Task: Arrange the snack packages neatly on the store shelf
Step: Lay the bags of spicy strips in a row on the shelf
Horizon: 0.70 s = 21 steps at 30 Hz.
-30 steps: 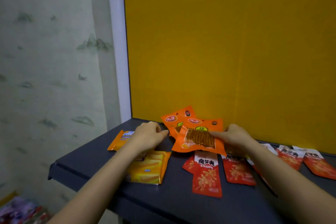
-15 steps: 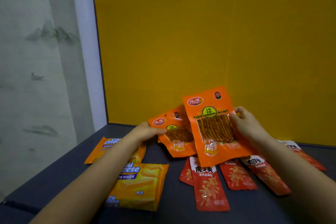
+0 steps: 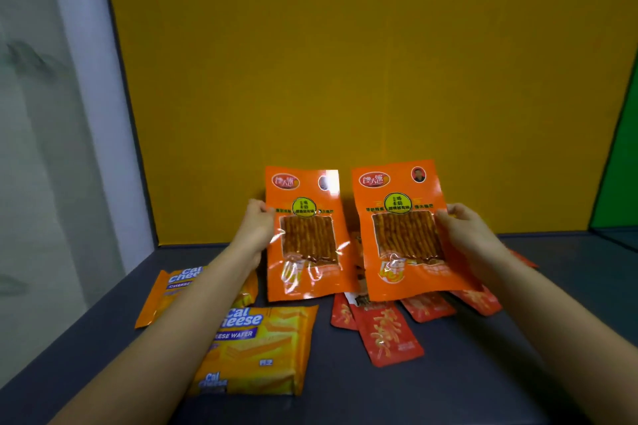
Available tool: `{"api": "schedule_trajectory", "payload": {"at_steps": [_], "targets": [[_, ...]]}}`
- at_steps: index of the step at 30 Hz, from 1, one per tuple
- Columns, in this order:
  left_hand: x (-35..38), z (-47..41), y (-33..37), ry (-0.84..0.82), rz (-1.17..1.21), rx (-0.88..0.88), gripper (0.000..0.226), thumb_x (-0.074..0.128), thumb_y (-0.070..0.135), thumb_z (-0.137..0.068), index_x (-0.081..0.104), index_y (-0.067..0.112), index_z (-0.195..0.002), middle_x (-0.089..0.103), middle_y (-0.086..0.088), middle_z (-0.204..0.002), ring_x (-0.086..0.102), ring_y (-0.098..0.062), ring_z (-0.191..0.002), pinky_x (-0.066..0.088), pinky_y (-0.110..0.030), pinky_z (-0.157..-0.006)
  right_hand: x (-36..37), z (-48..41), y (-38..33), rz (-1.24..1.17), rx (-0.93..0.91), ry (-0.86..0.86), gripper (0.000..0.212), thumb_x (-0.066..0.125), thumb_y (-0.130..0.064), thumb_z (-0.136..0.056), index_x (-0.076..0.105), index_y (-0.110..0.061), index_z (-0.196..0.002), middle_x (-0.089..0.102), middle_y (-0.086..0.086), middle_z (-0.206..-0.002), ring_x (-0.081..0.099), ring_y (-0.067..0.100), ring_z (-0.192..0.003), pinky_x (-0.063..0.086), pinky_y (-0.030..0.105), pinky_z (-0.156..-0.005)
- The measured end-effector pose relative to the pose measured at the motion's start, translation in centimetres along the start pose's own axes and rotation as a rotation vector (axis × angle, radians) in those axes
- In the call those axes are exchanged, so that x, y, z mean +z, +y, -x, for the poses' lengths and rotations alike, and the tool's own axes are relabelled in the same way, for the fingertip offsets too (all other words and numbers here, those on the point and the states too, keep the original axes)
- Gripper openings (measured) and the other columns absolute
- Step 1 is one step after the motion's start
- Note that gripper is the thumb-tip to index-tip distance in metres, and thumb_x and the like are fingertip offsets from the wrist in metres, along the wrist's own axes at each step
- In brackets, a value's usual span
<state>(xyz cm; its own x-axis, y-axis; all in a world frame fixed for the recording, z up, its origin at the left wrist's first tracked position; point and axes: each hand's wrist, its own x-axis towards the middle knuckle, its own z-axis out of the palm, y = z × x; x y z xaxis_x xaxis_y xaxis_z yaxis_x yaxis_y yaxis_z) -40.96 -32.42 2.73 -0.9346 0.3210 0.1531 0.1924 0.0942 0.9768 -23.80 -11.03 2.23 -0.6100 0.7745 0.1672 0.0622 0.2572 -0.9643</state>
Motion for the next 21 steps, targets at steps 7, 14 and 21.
{"api": "schedule_trajectory", "payload": {"at_steps": [7,14,21], "targets": [[2.3,1.5,3.3,-0.039,0.063,0.166,0.005,0.035,0.011,-0.099,0.037,0.016,-0.098,0.045,-0.013,-0.084,0.041,-0.017,-0.062,0.031,-0.026,-0.051,-4.2,2.6,0.1,-0.185,0.12,0.088,0.021,0.038,-0.021,-0.1,0.05,-0.017,-0.083,0.059,0.008,-0.075,0.059,0.019,-0.064,0.045,0.03,-0.064],[12.5,8.1,7.9,-0.31,0.149,0.131,0.013,0.037,0.01,-0.099,0.046,0.014,-0.108,0.055,-0.008,-0.07,0.055,-0.015,-0.05,0.045,-0.021,-0.04,-16.0,5.5,1.9,-0.198,0.193,0.252,0.019,0.037,-0.027,-0.1,0.051,-0.014,-0.102,0.063,0.011,-0.085,0.061,0.023,-0.074,0.049,0.04,-0.082],[28.1,16.6,10.2,-0.529,0.167,0.131,0.016,0.036,0.011,-0.099,0.046,0.012,-0.112,0.056,-0.01,-0.075,0.053,-0.019,-0.061,0.044,-0.029,-0.055,-34.0,10.0,5.8,-0.163,0.238,0.435,0.018,0.042,-0.021,-0.098,0.056,-0.011,-0.102,0.065,0.012,-0.082,0.062,0.023,-0.069,0.049,0.033,-0.067]]}}
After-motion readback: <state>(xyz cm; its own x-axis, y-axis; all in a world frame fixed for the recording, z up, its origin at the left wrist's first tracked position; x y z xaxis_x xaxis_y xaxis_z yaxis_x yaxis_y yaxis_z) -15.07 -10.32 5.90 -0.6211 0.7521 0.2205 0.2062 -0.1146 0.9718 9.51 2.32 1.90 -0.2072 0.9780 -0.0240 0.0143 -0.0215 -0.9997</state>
